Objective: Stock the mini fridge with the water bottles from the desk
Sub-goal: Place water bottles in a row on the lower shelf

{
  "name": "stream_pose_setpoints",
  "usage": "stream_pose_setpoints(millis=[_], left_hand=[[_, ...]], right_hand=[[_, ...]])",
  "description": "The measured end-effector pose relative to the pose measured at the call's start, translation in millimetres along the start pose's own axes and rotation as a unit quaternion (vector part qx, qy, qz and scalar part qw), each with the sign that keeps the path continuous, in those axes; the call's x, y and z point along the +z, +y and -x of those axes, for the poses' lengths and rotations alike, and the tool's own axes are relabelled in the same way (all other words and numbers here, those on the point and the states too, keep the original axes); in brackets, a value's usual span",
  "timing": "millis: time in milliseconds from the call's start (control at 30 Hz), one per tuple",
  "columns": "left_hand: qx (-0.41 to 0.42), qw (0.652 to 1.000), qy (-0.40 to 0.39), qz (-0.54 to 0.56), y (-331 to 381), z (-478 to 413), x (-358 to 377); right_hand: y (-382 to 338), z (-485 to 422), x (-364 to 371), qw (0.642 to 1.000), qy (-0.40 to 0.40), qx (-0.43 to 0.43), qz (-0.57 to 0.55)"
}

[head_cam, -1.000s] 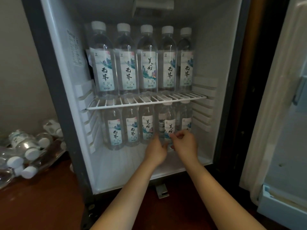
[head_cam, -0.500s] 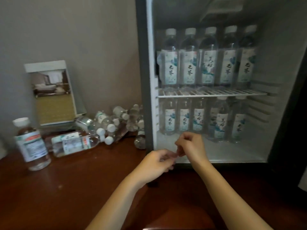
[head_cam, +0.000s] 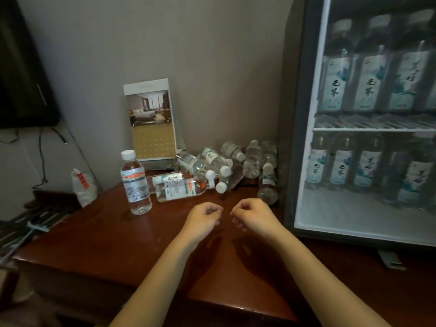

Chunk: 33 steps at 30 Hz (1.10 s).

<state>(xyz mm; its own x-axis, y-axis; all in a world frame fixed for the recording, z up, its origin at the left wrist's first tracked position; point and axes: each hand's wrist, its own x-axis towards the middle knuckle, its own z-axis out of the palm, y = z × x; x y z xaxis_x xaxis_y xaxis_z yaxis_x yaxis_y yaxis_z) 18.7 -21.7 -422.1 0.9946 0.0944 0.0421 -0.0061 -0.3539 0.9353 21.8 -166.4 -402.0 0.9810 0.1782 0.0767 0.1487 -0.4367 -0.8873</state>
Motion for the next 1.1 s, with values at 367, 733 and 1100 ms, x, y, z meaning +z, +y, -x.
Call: stream_pose_setpoints(millis=[367, 733, 1100], left_hand=[[0.008, 0.998, 0.054, 0.02, -10, -51, 37], [0.115, 0.98, 0.131, -0.092, -23, -72, 28], [0.089, 0.992, 0.09, -0.026, -25, -72, 35]], right_hand=[[13, -65, 7, 0.945, 0.224, 0.098, 0.217], [30, -110, 6, 0.919, 0.22, 0.117, 0.306], [32, -78, 13, 0.847, 0.135, 0.121, 0.5]])
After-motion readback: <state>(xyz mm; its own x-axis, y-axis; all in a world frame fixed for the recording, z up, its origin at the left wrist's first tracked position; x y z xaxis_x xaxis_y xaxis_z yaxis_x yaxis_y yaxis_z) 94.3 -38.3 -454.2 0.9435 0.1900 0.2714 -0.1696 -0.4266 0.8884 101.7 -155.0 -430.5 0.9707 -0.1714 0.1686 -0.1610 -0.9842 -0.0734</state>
